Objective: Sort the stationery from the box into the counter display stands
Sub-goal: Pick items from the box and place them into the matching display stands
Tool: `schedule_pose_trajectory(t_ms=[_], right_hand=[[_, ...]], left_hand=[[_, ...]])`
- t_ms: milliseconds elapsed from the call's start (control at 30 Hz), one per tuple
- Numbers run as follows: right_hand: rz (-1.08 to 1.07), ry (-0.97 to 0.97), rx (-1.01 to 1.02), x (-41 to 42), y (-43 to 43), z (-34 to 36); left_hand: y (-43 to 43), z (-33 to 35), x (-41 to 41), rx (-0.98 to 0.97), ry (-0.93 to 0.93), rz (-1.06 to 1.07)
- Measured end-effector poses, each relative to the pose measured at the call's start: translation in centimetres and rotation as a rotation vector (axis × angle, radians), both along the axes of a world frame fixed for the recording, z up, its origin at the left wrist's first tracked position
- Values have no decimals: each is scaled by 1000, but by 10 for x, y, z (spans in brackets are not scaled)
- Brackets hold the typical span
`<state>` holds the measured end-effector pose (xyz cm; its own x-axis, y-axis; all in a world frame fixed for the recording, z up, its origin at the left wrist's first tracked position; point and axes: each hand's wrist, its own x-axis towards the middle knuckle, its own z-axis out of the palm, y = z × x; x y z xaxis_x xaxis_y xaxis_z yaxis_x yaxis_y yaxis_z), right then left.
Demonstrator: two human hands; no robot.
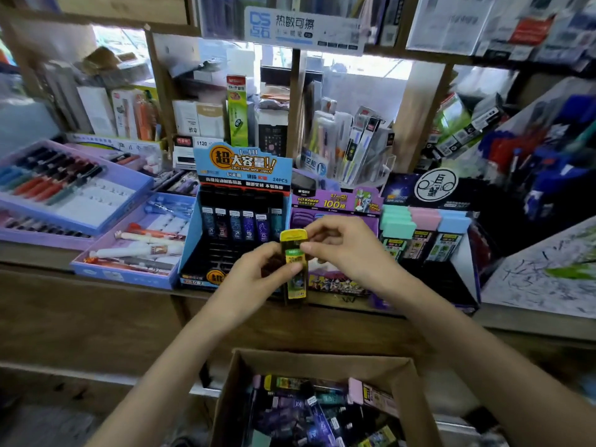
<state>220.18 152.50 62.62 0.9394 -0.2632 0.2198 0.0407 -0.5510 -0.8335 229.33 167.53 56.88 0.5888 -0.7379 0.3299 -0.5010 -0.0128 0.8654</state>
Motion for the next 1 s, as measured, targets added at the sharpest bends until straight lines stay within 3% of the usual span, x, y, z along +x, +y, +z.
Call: schedule_pose_trajectory(t_ms=[200, 367, 500, 767, 1000], right_hand=[[-301, -207, 95, -15, -58, 15], [-383, -216, 90, -6, -71, 0], [-391, -186, 62, 1, -72, -12], [-429, -131, -39, 3, -81, -20], [-452, -39, -358, 15, -73, -43]], left_hand=[[-16, -18, 7, 243, -403, 279], [-26, -37, 9, 365, -347, 464], [-34, -44, 7, 447, -461, 494], [-34, -49, 9, 434, -470, 524], [-33, -49, 9, 418, -460, 522]])
